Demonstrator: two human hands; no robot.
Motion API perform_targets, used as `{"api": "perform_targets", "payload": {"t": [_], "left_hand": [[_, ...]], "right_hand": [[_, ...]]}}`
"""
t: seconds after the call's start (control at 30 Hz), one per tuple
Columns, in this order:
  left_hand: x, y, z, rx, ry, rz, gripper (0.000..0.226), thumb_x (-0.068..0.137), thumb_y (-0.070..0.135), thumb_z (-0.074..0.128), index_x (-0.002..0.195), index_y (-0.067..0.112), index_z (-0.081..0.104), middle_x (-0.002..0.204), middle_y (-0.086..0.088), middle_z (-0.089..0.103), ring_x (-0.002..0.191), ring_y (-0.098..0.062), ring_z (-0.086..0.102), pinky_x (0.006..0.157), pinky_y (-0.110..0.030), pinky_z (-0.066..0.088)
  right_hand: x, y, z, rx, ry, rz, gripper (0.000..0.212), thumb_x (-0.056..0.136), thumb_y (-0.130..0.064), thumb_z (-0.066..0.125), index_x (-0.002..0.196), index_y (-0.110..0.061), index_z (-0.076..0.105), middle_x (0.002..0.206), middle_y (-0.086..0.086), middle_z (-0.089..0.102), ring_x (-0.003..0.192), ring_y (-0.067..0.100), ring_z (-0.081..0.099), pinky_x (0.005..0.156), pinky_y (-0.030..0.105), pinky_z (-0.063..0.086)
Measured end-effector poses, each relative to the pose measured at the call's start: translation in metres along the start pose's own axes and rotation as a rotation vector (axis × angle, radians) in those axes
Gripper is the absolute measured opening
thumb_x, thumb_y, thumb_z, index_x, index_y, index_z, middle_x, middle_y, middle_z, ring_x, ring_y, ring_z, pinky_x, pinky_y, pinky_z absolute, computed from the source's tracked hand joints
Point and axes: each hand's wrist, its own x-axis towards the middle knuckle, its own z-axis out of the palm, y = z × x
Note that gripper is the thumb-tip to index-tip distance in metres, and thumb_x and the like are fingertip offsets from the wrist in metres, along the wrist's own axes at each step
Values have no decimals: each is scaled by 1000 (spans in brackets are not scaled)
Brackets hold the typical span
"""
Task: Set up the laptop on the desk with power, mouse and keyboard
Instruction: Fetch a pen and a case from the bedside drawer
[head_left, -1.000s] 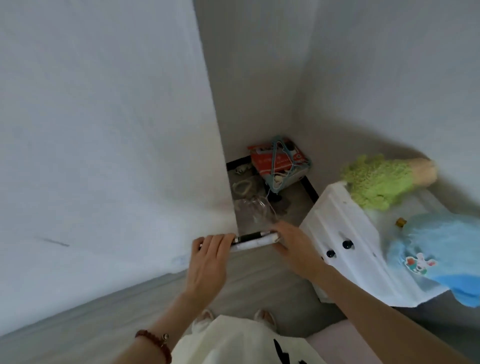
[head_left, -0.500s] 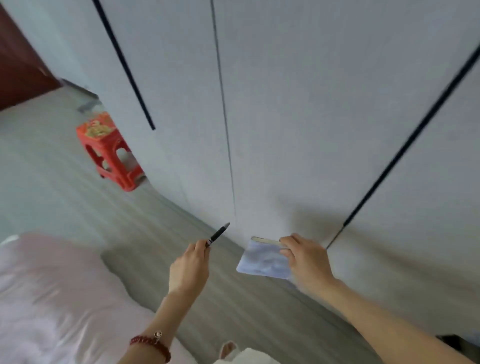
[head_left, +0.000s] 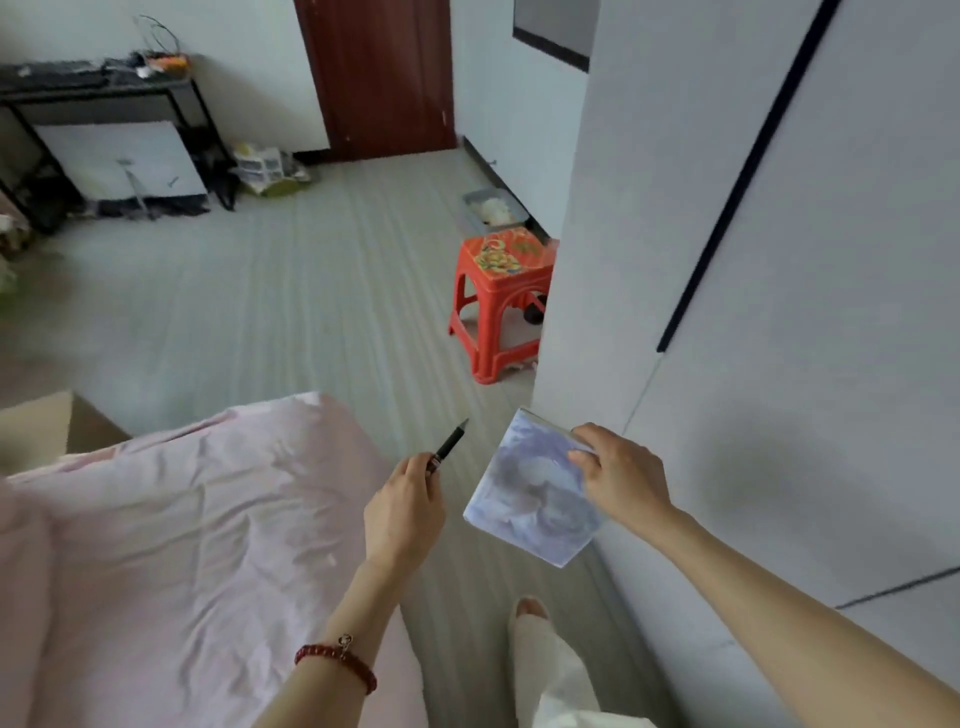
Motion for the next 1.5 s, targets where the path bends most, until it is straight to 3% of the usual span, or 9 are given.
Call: {"api": "perform_targets", "payload": {"t": [0.47,0.57,0.63,0.73,0.8,1.07,1.23,1.37,1.5], "left_hand": [[370,-84,-38,-24,266,-328,15,92,17,47,101,12,59,94,-6,64,76,-32,59,57,-30,33],[441,-125,-44,-90,253,-387,17,94,12,44,102,7,58,92,-13,63,75,-36,57,57,-35,38],[508,-162,-47,-115,233,-377,22,95,9,40,109,5,56,95,-15,61,78,-36,57,63,-37,42],[594,-204,-55,-141,194,-312,30,96,9,38,122,7,52,97,-10,56,79,-29,55,65,-28,34],[660,-233,-68,-195,176,-288,31,96,12,37,125,9,50,101,-7,56,82,-25,54,65,-23,31],[881,-326,-133,-436,245,-395,9,91,9,51,90,6,60,81,-11,66,73,-30,58,65,-36,43],[1024,-397,-164,-550,177,-281,18,91,7,53,84,22,58,65,9,53,56,-1,46,56,-16,35],[1144,-464,-196,-572,156,-286,8,89,2,53,88,10,57,70,-4,48,63,-16,39,60,-27,32],[1241,-542,-244,-442,301,-336,11,79,2,65,79,11,61,72,0,54,62,-7,44,61,-19,34]], "right_hand": [[461,-136,78,167,-258,-285,17,89,-26,53,101,-16,59,94,8,69,90,32,61,69,34,42],[539,-178,105,201,-330,-304,8,86,-26,57,80,-25,59,76,0,66,82,31,58,63,31,35],[606,-217,130,230,-391,-332,20,86,-25,58,67,-23,52,62,-5,53,75,28,53,61,32,34],[688,-270,158,245,-473,-384,17,86,-23,59,70,-25,56,65,-9,51,73,22,51,65,32,36],[743,-312,176,251,-518,-403,30,86,-22,58,60,-32,46,58,-10,47,68,18,46,63,31,34],[953,-455,239,192,-572,-449,22,87,-24,57,66,-25,50,64,-7,51,68,18,46,64,32,35],[1096,-539,311,305,-593,-479,31,87,-20,58,59,-23,44,56,-7,40,62,16,36,60,32,29],[1214,-628,365,427,-681,-531,25,87,-13,57,63,-19,51,63,0,43,63,13,35,61,31,29],[1306,-741,412,517,-808,-595,32,87,-5,57,62,-25,52,61,-9,47,61,6,40,59,18,33]]}}
